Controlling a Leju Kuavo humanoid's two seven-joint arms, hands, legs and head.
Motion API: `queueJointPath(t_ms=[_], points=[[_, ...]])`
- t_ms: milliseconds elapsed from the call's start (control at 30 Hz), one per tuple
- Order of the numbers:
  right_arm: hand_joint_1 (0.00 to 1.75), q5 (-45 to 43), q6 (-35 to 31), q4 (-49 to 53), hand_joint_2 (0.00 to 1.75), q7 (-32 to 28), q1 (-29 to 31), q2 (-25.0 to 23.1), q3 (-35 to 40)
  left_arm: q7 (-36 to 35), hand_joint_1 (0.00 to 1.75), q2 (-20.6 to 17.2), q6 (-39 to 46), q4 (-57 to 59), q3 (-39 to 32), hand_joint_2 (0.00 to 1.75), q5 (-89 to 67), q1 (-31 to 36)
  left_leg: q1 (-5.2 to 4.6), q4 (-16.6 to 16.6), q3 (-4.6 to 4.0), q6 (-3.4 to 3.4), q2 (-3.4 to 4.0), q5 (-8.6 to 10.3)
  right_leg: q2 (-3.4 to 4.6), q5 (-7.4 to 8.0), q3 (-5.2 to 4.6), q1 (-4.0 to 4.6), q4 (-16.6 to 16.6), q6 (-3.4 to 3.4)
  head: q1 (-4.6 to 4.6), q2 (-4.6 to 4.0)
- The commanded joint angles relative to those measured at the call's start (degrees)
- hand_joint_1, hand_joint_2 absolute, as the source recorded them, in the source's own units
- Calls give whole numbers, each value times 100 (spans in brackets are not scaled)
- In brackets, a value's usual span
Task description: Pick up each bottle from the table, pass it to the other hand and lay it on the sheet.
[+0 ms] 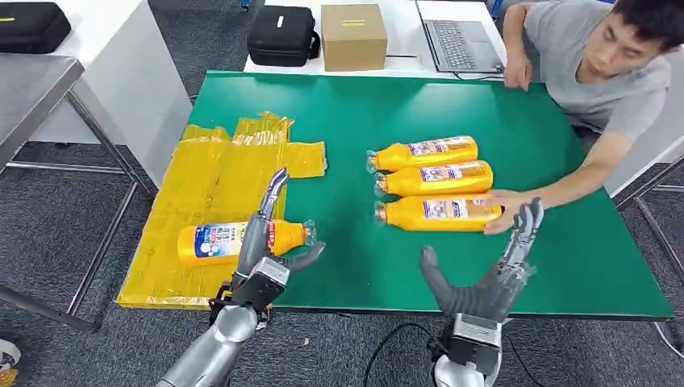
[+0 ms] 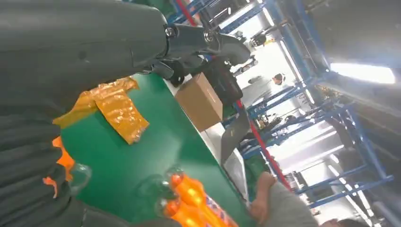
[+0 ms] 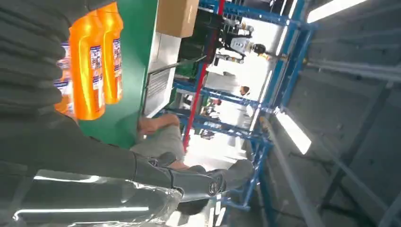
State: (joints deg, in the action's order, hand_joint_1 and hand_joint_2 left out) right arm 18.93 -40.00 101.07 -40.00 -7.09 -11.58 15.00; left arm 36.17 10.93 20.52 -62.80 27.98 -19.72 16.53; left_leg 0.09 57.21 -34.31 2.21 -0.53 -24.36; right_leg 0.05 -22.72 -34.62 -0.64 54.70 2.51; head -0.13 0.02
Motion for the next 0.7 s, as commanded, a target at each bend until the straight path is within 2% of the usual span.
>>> queueJointPath(t_ms=[33, 100, 333, 567, 633, 700], points=[[0, -389, 0, -135, 175, 0, 21, -53, -225, -10, 0, -71, 215, 114, -63, 175, 282, 244, 3, 0, 14, -8, 5, -8, 2, -7, 13, 4, 0, -7, 0, 0], [0, -465, 0, -243, 175, 0, 59, -52, -192, 51, 0, -112, 300, 140, -166, 175, 443, 173, 3, -4, 37, -13, 11, -15, 5, -14, 32, 4, -1, -12, -2, 0], [0, -503, 0, -513, 175, 0, 171, -115, -273, 149, 0, -163, 343, 83, -241, 175, 541, 35, 4, -6, 16, -7, 11, -5, 8, -2, 15, 4, -6, -6, 0, 0], [0, -705, 0, -938, 175, 0, 340, 8, -129, 190, 0, -139, 343, 32, -410, 175, 821, 44, 6, -7, 39, -12, 23, -15, 17, -8, 35, 7, -7, -11, 0, 0], [0, -306, 0, -979, 175, 0, 409, -57, -257, 216, 0, -149, 303, 33, -397, 175, 883, 30, 4, -8, 19, -8, 18, -6, 16, 0, 17, 4, -7, -7, 0, 0], [0, 628, 0, -699, 175, 0, 425, -168, -510, 272, 0, -126, 317, 53, -358, 175, 977, 40, 3, -8, 41, -14, 25, -15, 19, -10, 35, 3, -3, -12, 0, 0]])
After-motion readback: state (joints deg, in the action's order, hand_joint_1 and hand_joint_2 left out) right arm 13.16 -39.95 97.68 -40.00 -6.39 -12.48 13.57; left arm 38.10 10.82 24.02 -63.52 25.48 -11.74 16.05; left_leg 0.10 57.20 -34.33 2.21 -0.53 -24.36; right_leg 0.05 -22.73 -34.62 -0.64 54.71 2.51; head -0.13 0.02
